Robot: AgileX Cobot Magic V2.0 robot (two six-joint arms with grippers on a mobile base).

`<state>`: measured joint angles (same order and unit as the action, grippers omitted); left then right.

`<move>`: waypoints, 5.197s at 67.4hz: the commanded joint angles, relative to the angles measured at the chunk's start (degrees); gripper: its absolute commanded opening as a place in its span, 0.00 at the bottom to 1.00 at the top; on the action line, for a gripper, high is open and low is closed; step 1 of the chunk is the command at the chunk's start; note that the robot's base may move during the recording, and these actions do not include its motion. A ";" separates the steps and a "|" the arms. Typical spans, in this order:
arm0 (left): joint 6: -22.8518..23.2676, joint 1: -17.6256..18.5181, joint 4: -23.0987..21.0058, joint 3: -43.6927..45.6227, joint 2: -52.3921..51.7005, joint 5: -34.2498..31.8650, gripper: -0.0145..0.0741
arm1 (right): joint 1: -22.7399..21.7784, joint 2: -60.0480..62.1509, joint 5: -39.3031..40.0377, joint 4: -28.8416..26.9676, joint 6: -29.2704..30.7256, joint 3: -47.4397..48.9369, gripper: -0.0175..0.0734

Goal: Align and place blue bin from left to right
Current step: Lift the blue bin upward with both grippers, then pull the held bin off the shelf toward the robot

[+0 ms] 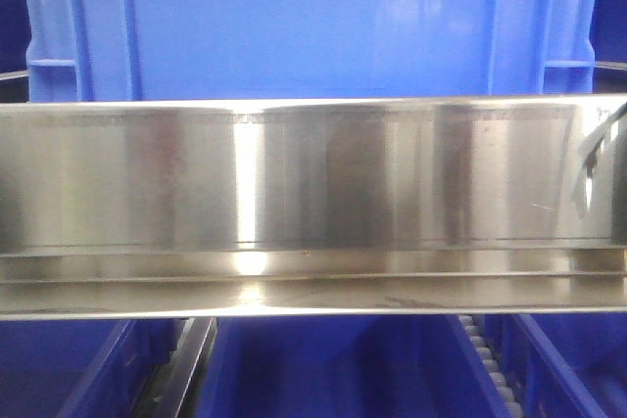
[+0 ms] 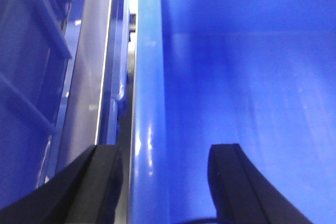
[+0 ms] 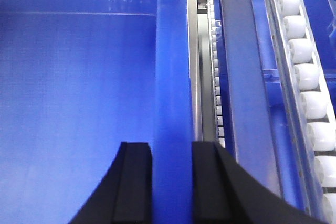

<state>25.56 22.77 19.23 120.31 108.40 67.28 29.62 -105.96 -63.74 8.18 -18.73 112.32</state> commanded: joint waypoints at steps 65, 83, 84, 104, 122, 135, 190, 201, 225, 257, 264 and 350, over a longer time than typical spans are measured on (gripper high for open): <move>0.55 0.25 -0.65 0.52 1.95 2.69 0.22 | 0.08 0.27 -0.45 0.94 0.17 0.36 0.11; 0.55 0.25 -1.03 0.52 1.95 2.69 0.04 | 0.08 0.27 -0.74 0.94 0.06 0.36 0.11; 0.55 0.25 -1.03 0.52 1.95 2.69 0.04 | 0.16 0.27 -0.74 0.94 -0.14 0.36 0.11; 1.70 0.25 -1.14 5.31 1.84 2.69 0.04 | 0.21 2.04 -0.62 0.94 -1.67 0.36 0.11; 1.70 0.25 -1.58 8.76 1.84 2.69 0.04 | 0.21 3.62 -2.21 0.94 -1.76 4.20 0.11; 1.70 0.60 -4.61 9.46 1.03 2.69 0.04 | 2.16 4.58 -3.45 2.18 -5.25 5.57 0.11; 17.48 15.48 11.49 -14.77 -19.78 1.19 0.04 | 14.68 21.60 2.45 15.72 -18.27 -13.02 0.10; 21.46 19.44 13.23 -20.57 -24.69 0.08 0.04 | 18.69 26.58 2.83 18.54 -22.64 -18.09 0.10; 26.04 22.89 17.51 -27.70 -31.50 -0.32 0.04 | 25.88 33.59 1.94 24.24 -29.88 -25.17 0.10; 23.70 22.89 17.77 -27.70 -31.50 -2.37 0.04 | 25.88 33.48 1.71 24.24 -27.94 -25.17 0.10; 23.70 22.89 17.77 -27.70 -31.50 -2.37 0.04 | 25.88 33.48 1.17 24.24 -25.18 -25.17 0.10; 20.51 22.89 17.59 -27.70 -31.50 -2.37 0.04 | 25.88 33.48 4.11 24.24 -25.18 -25.17 0.10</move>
<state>46.56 44.41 37.67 91.99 77.35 71.88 54.56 -73.07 -69.01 32.53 -44.72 86.66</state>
